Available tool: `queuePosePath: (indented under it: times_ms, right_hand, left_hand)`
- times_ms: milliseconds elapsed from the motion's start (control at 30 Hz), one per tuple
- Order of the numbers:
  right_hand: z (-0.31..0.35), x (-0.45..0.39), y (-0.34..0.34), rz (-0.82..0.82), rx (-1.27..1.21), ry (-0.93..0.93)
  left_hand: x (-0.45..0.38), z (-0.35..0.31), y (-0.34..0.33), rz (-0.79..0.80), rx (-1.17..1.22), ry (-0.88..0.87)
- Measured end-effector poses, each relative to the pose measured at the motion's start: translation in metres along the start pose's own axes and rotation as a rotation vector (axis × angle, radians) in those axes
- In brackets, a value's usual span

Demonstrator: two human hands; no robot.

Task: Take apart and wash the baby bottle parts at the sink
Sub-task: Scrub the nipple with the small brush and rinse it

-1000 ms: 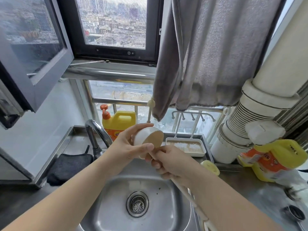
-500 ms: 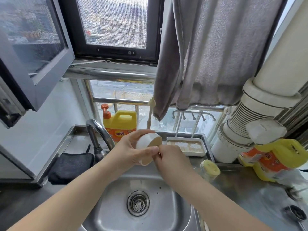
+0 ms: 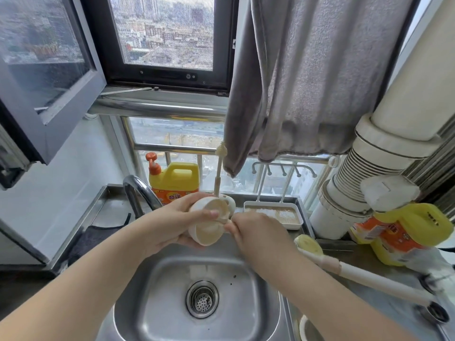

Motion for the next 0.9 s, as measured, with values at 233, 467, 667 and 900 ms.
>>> queuePosePath:
  times_ms: [233, 467, 667, 900]
  right_hand:
    - [-0.012, 0.002, -0.004, 0.115, -0.453, -0.148]
    - [-0.017, 0.002, -0.008, 0.176, -0.582, -0.168]
    - [-0.016, 0.004, 0.007, 0.106, -0.777, -0.173]
    - [-0.008, 0.002, 0.011, 0.061, -0.672, -0.117]
  left_hand:
    - [-0.003, -0.008, 0.006, 0.005, -0.04, -0.198]
    - [-0.002, -0.011, 0.011, -0.098, -0.164, -0.344]
    - [0.002, -0.015, 0.016, -0.095, -0.073, -0.341]
    - [0.006, -0.017, -0.002, -0.002, 0.044, -0.337]
Point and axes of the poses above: each hand's wrist, its own x-axis away from the middle knuckle, its own y-axis out of the back of the hand, z = x × y, the point moved 7 cm from there along -x, towards the middle knuckle, and after that the axes turned 9 degrees about -y, right-handed, at the moved point
